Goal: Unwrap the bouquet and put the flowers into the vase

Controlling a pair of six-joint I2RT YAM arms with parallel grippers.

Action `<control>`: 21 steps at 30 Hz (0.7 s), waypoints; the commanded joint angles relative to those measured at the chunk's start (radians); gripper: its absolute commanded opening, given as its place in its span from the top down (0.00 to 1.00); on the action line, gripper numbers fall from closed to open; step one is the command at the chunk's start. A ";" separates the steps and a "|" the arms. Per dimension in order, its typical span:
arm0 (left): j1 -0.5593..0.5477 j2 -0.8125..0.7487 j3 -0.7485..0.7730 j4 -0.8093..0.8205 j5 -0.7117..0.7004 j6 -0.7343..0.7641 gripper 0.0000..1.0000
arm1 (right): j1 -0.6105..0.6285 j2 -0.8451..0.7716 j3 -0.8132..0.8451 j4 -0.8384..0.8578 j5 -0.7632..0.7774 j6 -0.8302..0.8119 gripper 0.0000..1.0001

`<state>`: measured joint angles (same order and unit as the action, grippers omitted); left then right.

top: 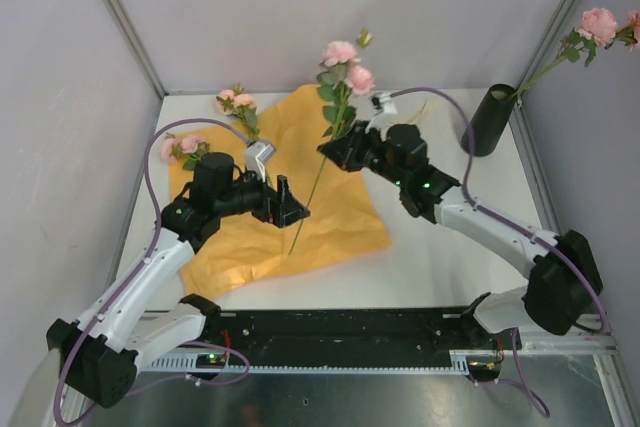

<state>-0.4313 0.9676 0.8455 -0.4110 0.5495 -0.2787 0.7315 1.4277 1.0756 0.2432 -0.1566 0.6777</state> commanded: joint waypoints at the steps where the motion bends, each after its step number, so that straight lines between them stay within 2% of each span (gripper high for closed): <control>1: -0.007 -0.052 0.009 -0.015 -0.074 0.030 0.01 | -0.100 -0.158 0.043 0.011 0.102 -0.215 1.00; 6: -0.007 -0.087 0.016 -0.050 -0.209 0.053 0.00 | -0.254 -0.275 0.086 -0.041 0.215 -0.483 1.00; 11: -0.007 -0.130 0.018 -0.070 -0.367 0.061 0.00 | -0.417 -0.337 0.115 0.041 0.261 -0.767 1.00; 17: -0.007 -0.214 0.007 -0.072 -0.527 0.064 0.00 | -0.625 -0.304 0.206 0.087 0.265 -0.892 1.00; 21: -0.007 -0.255 0.001 -0.078 -0.659 0.059 0.00 | -0.763 -0.252 0.280 0.093 0.246 -0.885 1.00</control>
<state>-0.4335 0.7521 0.8455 -0.4908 0.0528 -0.2420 0.0616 1.1381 1.2663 0.2771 0.0872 -0.1379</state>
